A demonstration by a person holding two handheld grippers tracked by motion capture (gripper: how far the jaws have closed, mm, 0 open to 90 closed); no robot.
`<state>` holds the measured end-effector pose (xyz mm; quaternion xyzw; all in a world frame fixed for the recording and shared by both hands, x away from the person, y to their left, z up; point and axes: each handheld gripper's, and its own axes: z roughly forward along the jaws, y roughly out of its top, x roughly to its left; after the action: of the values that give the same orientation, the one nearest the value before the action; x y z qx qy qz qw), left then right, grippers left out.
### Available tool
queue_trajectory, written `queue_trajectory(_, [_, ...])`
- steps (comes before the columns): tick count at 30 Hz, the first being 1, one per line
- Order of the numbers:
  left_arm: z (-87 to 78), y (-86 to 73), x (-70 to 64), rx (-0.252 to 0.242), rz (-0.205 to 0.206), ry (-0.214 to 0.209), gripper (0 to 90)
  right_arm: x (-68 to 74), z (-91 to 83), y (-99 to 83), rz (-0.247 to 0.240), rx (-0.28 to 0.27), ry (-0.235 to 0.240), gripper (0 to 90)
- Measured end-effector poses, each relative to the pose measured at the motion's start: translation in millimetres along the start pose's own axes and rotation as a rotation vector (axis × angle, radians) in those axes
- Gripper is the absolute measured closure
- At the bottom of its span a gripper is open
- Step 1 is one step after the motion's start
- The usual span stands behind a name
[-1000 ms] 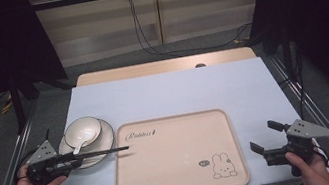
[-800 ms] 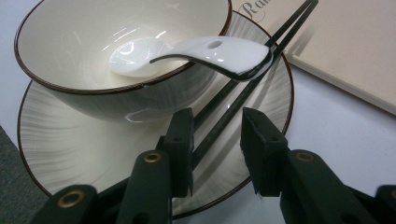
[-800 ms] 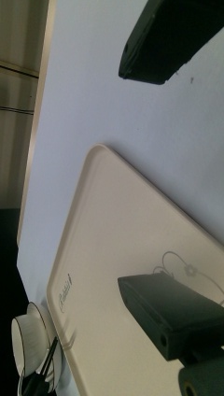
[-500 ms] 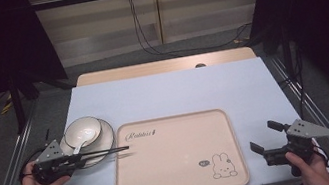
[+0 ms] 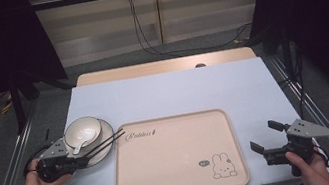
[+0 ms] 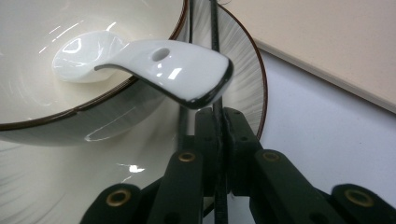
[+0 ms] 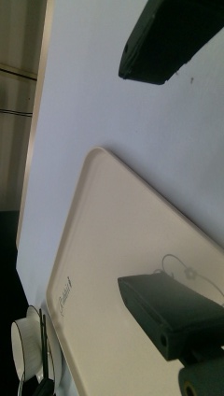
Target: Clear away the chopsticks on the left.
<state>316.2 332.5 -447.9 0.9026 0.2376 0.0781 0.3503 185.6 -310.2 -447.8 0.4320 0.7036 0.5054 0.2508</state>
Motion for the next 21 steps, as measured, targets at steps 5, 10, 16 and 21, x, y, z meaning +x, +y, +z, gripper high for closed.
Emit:
queue_trajectory(5, [-2.7, -0.5, -0.9, -0.013, -0.027, 0.002, 85.7, -0.1, -0.3, 0.2, 0.001, -0.002, 0.0, 1.9])
queue_trajectory(10, [-8.7, -1.6, -4.3, -0.04, -0.056, -0.012, 85.8, 0.3, 0.2, 0.6, 0.002, -0.004, 0.004, 1.9])
queue_trajectory(16, [-16.5, -3.5, -10.4, -0.067, -0.152, -0.01, 85.9, 0.5, -1.2, 0.2, 0.001, -0.007, 0.003, 1.9])
queue_trajectory(21, [-24.4, -4.1, -21.2, -0.113, -0.207, -0.006, 85.9, 0.8, -1.3, 0.5, -0.001, -0.009, 0.01, 1.9])
